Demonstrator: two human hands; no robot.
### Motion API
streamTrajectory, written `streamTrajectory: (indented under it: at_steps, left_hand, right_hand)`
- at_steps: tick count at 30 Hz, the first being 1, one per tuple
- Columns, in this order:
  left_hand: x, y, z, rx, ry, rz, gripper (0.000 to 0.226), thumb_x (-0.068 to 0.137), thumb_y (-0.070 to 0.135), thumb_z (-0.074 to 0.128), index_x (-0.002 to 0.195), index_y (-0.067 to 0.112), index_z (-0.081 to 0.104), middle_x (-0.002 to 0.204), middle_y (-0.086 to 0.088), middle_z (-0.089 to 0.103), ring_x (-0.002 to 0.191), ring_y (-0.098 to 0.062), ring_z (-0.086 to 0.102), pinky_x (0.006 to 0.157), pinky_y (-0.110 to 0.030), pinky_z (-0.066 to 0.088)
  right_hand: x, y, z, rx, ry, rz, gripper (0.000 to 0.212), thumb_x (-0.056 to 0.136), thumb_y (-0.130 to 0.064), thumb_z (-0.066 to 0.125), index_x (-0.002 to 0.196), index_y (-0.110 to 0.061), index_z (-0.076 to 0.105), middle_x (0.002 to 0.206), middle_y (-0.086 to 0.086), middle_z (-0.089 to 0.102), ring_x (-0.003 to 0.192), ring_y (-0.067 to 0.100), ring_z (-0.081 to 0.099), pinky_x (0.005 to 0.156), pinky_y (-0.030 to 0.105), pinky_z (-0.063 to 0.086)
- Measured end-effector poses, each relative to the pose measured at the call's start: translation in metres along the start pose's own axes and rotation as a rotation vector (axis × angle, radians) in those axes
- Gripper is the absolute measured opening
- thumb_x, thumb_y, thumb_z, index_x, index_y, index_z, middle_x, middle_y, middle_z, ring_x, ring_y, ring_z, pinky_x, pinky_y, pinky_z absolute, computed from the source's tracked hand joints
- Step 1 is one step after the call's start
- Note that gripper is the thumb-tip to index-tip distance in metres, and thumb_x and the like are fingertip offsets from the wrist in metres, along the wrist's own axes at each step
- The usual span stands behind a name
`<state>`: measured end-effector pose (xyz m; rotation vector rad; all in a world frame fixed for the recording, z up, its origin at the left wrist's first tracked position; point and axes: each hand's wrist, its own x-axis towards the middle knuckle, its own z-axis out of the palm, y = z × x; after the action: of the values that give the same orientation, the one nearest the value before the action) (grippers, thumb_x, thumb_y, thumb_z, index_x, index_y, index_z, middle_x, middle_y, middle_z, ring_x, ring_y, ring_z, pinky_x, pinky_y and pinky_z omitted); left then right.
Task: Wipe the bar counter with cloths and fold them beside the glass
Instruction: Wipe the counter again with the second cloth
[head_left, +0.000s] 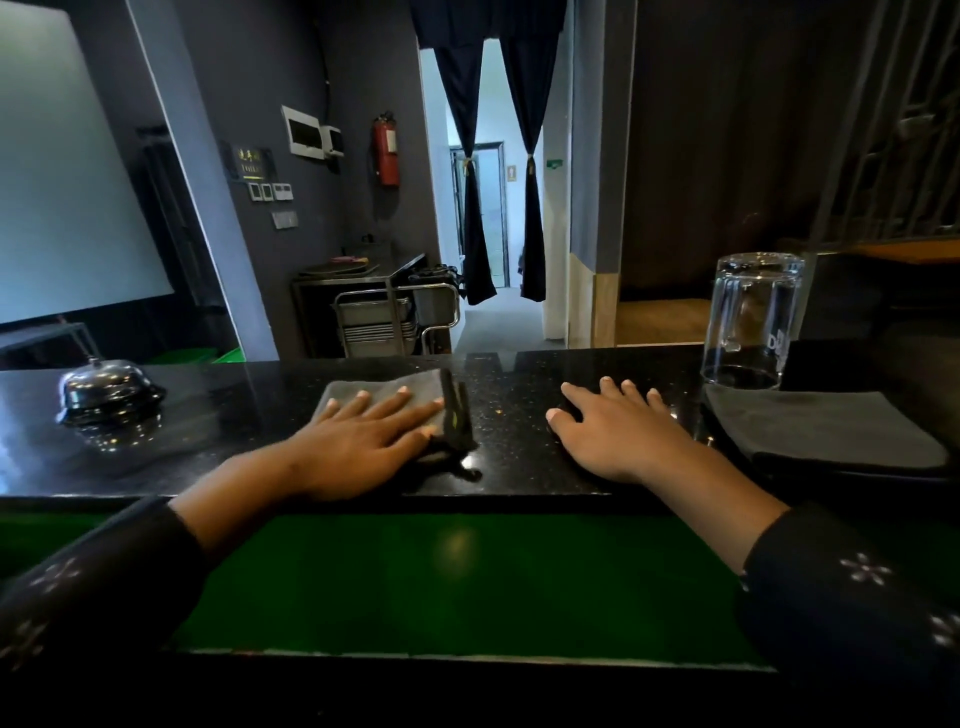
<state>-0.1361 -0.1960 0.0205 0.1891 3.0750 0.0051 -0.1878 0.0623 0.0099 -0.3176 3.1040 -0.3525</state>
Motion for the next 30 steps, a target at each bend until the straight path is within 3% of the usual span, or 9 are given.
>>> streamTrajectory:
  at_steps: [2, 4, 7, 10, 12, 18, 22, 26, 30]
  left_hand:
    - [-0.022, 0.006, 0.003, -0.011, 0.006, 0.065, 0.079, 0.042, 0.092, -0.019, 0.118, 0.072, -0.018, 0.156, 0.017, -0.009, 0.145, -0.021, -0.008, 0.117, -0.05, -0.005]
    - [-0.017, 0.002, 0.003, -0.022, 0.018, 0.066, 0.07, 0.053, 0.091, -0.011, 0.12, 0.072, -0.016, 0.156, 0.017, -0.008, 0.145, -0.019, -0.006, 0.117, -0.05, -0.004]
    - [0.03, -0.008, -0.001, -0.016, 0.032, -0.05, 0.058, 0.083, 0.073, 0.006, 0.139, 0.059, -0.002, 0.159, 0.009, -0.003, 0.146, -0.03, -0.002, 0.115, -0.058, -0.002]
    - [0.069, -0.001, -0.011, -0.086, 0.011, -0.225, 0.059, 0.088, 0.067, 0.012, 0.144, 0.05, 0.008, 0.16, 0.001, 0.001, 0.144, -0.04, -0.002, 0.111, -0.064, -0.006]
    - [0.078, 0.012, -0.014, -0.117, -0.005, -0.251, 0.059, 0.089, 0.066, 0.014, 0.145, 0.047, 0.01, 0.16, -0.002, 0.0, 0.143, -0.042, -0.004, 0.109, -0.064, -0.008]
    - [0.022, 0.054, -0.003, -0.076, 0.009, 0.008, 0.054, 0.091, 0.062, 0.011, 0.143, 0.051, 0.003, 0.16, 0.001, -0.001, 0.144, -0.038, -0.004, 0.113, -0.06, -0.007]
    - [-0.024, 0.031, 0.009, -0.034, 0.084, 0.111, 0.05, 0.091, 0.062, 0.013, 0.139, 0.058, -0.001, 0.159, 0.01, -0.002, 0.146, -0.026, -0.004, 0.115, -0.051, -0.007]
    - [0.01, -0.034, 0.003, -0.057, 0.066, -0.008, 0.053, 0.09, 0.065, 0.013, 0.141, 0.055, 0.003, 0.159, 0.009, 0.0, 0.146, -0.028, 0.0, 0.116, -0.055, -0.003]
    - [0.057, -0.098, -0.007, -0.165, 0.022, -0.309, 0.068, 0.082, 0.075, 0.013, 0.144, 0.048, 0.01, 0.16, -0.001, 0.002, 0.145, -0.038, 0.0, 0.112, -0.065, -0.004]
  right_hand:
    - [0.0, -0.001, 0.0, -0.007, -0.007, -0.002, 0.062, 0.094, -0.056, 0.017, 0.151, -0.033, 0.01, 0.16, 0.012, 0.004, 0.147, 0.033, 0.0, 0.117, 0.05, -0.003]
    - [0.0, -0.004, 0.001, -0.012, -0.005, 0.003, 0.061, 0.094, -0.055, 0.018, 0.15, -0.033, 0.011, 0.16, 0.013, 0.004, 0.147, 0.033, 0.0, 0.117, 0.05, -0.003]
    - [0.002, -0.006, 0.0, -0.004, -0.002, 0.012, 0.06, 0.094, -0.054, 0.019, 0.15, -0.035, 0.011, 0.16, 0.013, 0.005, 0.147, 0.033, 0.001, 0.117, 0.05, -0.002]
    - [0.001, -0.006, -0.001, 0.0, -0.001, 0.013, 0.059, 0.094, -0.055, 0.02, 0.149, -0.036, 0.013, 0.16, 0.011, 0.007, 0.147, 0.032, 0.002, 0.117, 0.049, -0.001]
    - [-0.001, -0.007, -0.002, 0.005, 0.002, 0.01, 0.059, 0.094, -0.056, 0.022, 0.149, -0.036, 0.014, 0.16, 0.011, 0.008, 0.147, 0.031, 0.004, 0.117, 0.049, 0.0]
    - [-0.004, -0.009, -0.005, -0.008, 0.0, 0.007, 0.059, 0.095, -0.055, 0.022, 0.149, -0.035, 0.015, 0.16, 0.011, 0.01, 0.147, 0.031, 0.005, 0.117, 0.049, 0.002]
    - [0.001, -0.012, -0.005, -0.035, -0.03, 0.041, 0.058, 0.096, -0.053, 0.022, 0.15, -0.033, 0.014, 0.16, 0.012, 0.009, 0.147, 0.031, 0.005, 0.116, 0.05, 0.002]
    - [0.011, -0.041, 0.001, -0.034, -0.021, 0.072, 0.06, 0.097, -0.045, 0.029, 0.149, -0.016, 0.021, 0.158, 0.013, 0.018, 0.146, 0.03, 0.013, 0.116, 0.052, 0.007]
    - [0.019, -0.083, 0.011, 0.017, 0.027, 0.074, 0.055, 0.096, -0.036, 0.032, 0.145, -0.01, 0.029, 0.153, 0.014, 0.028, 0.142, 0.032, 0.022, 0.117, 0.052, 0.011]
